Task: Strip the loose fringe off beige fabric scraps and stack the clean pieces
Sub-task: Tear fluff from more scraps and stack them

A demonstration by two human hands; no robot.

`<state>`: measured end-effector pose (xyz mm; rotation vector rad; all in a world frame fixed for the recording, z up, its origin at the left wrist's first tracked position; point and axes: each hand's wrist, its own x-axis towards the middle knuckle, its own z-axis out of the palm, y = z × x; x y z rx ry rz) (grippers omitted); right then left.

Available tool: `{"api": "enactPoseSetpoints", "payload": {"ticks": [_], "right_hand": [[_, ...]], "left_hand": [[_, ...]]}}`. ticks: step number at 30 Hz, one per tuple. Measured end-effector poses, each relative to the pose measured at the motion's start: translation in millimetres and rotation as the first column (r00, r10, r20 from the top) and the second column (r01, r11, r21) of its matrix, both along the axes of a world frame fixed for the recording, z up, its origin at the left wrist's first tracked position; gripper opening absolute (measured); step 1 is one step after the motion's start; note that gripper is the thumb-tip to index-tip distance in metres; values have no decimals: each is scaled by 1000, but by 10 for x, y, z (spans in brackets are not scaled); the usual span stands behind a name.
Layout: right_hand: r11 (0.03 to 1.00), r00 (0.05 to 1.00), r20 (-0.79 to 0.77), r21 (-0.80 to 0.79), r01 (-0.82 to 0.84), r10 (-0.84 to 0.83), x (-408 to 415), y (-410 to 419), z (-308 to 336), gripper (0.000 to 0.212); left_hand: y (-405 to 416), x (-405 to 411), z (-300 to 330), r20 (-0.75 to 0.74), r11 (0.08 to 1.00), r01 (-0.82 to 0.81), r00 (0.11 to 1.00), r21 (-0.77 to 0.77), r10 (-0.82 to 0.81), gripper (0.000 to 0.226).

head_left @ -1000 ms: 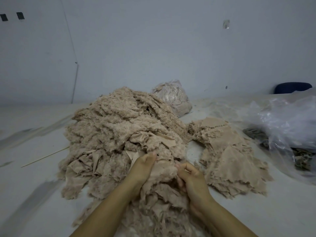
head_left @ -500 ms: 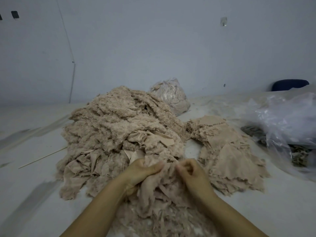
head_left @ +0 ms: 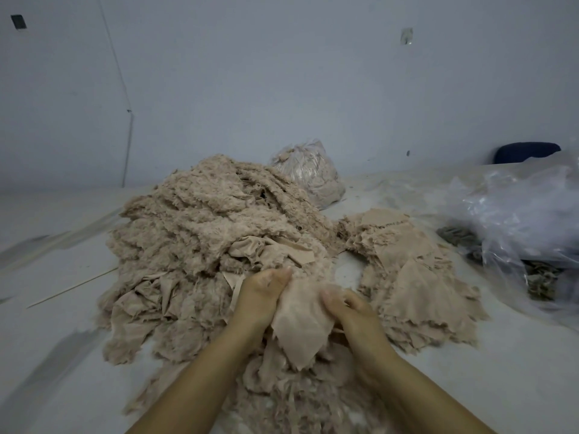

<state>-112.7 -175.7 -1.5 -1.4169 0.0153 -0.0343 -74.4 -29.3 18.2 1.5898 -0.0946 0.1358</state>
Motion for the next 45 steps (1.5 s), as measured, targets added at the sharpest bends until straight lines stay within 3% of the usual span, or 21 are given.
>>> {"api": "enactPoseSetpoints", "payload": {"ticks": [3,6,9,14,16,18,20,22,24,26,29,31,33,34,35,37,38,39,40,42,45], "right_hand": [[992,996,42,-109,-69,74,43,-34,86,24],[993,993,115,-114,-13,26,82,-63,99,25],[994,987,162,-101,35,-18,106,-90,72,30],[998,991,124,-4,57,-56,132,-337,113,36],[999,993,116,-38,-28,33,127,-399,119,32],[990,989,87,-86,-112,120,138,-375,113,28],[988,989,82,-101,-115,124,159,-318,123,22],[994,990,122,-97,-53,65,180,-267,128,24],[994,987,159,-96,47,-32,193,-249,137,24],[986,978,173,-95,135,-118,198,-261,147,21],[972,969,158,-111,207,-188,263,-356,150,16],[957,956,131,-87,276,-264,346,-511,191,14],[898,907,140,-148,415,-396,488,-791,230,21],[861,883,144,-198,468,-447,560,-947,236,25],[829,866,135,-250,501,-482,613,-1094,231,29],[781,849,114,-344,522,-517,684,-1329,164,29],[751,840,111,-397,528,-531,704,-1422,120,27],[716,837,115,-463,522,-536,711,-1489,97,25],[681,840,118,-531,504,-530,708,-1533,85,25],[576,846,132,-677,458,-517,664,-1545,105,25],[387,796,370,-725,570,-479,514,-1353,121,28]], "left_hand": [[-80,4,37,87,987,66,993,145,-79,26],[-75,91,40,164,980,-77,985,183,47,35],[-52,159,-7,180,981,-140,977,132,115,41],[52,222,-35,45,970,-243,969,10,242,35],[66,208,-19,57,984,-174,983,38,172,35],[-26,146,27,32,996,50,998,74,-53,31],[-147,96,43,-7,937,243,968,252,-249,41],[-230,85,10,66,902,240,958,359,-281,32],[-272,44,24,95,955,216,966,205,-239,3],[-299,31,34,77,976,207,974,70,-213,17],[-302,58,9,81,991,126,988,53,-130,33],[-243,101,-13,64,996,82,994,40,-84,32],[-192,98,-50,70,975,167,981,145,-178,25],[-170,74,-69,56,934,232,965,272,-256,21],[-143,56,-107,22,842,293,940,454,-339,17],[-66,51,-234,-72,507,321,890,800,-450,32],[-34,51,-282,-103,365,312,865,877,-491,36],[-13,45,-300,-118,297,313,841,902,-527,32],[2,32,-300,-121,293,323,830,900,-544,25],[32,18,-276,-135,408,384,843,828,-521,11],[92,19,-234,-133,585,416,876,697,-464,12]]}}
